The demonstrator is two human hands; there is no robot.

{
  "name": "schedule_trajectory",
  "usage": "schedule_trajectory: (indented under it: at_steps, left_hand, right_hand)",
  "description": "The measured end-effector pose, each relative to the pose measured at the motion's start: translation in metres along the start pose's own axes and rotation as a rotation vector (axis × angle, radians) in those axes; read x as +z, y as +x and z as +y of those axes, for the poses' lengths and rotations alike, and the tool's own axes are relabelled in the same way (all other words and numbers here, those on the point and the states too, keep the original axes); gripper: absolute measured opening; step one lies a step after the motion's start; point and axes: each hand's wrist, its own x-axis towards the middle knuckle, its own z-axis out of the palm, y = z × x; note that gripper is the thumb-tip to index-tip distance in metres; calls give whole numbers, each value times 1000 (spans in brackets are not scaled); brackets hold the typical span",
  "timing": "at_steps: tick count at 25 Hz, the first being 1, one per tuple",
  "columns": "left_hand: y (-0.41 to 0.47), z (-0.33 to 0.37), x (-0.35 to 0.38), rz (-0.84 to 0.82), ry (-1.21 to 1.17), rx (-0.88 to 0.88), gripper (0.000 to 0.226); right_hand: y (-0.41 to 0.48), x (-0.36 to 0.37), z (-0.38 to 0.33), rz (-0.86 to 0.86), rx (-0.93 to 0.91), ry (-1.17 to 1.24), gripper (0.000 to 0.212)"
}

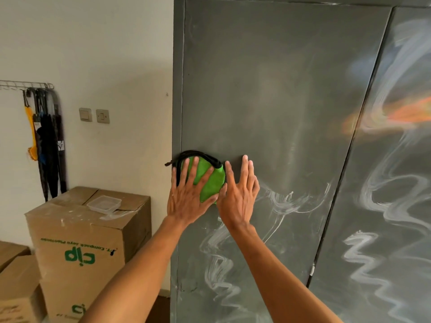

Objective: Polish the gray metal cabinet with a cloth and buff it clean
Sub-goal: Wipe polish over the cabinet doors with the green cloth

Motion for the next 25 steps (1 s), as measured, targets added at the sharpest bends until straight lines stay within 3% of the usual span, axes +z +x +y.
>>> schedule_trajectory:
  at_steps: [8,15,20,25]
  left_hand:
    - [-116,16,57,-148,-65,-89,80]
    - [-24,17,13,-20,-46,-61,81]
    - [-22,57,24,21,-107,-163,81]
    - [-11,101,26,33,-137,-118,77]
  right_hand:
    - [-2,-5,17,-73,-86,-100,74]
    - [0,-7,17,-75,-69,-72,64]
    - [0,-14,30,-67,-81,-85,61]
    - [2,-33,58,-34,-66,-82,63]
